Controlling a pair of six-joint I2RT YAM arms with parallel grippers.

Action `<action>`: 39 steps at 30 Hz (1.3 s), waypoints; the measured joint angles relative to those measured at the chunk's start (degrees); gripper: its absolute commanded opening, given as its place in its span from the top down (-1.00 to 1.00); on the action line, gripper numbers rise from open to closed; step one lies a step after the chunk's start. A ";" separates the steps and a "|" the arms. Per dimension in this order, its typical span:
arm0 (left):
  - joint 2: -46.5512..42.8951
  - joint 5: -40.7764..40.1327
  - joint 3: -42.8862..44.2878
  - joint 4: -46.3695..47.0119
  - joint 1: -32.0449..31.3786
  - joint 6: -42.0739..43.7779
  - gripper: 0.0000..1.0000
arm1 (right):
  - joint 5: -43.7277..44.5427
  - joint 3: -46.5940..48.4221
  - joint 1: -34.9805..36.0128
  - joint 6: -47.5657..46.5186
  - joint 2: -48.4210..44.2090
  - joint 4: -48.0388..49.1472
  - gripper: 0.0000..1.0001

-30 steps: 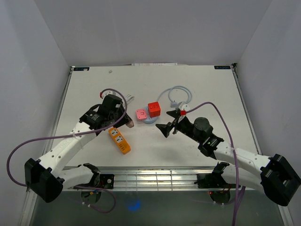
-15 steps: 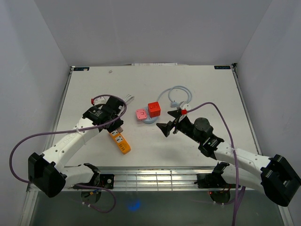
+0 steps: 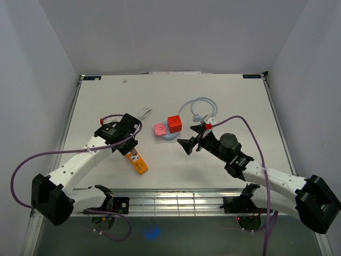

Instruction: Insert the plug

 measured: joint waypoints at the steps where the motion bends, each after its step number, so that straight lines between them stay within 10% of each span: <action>1: 0.07 0.22 -0.28 0.35 0.00 -0.20 1.00 | 0.20 0.00 0.00 0.09 0.00 -0.07 -0.87; 39: 2.29 -0.11 -7.48 8.09 -0.87 -6.47 1.00 | 0.81 0.00 -0.07 0.94 1.11 -0.13 -0.87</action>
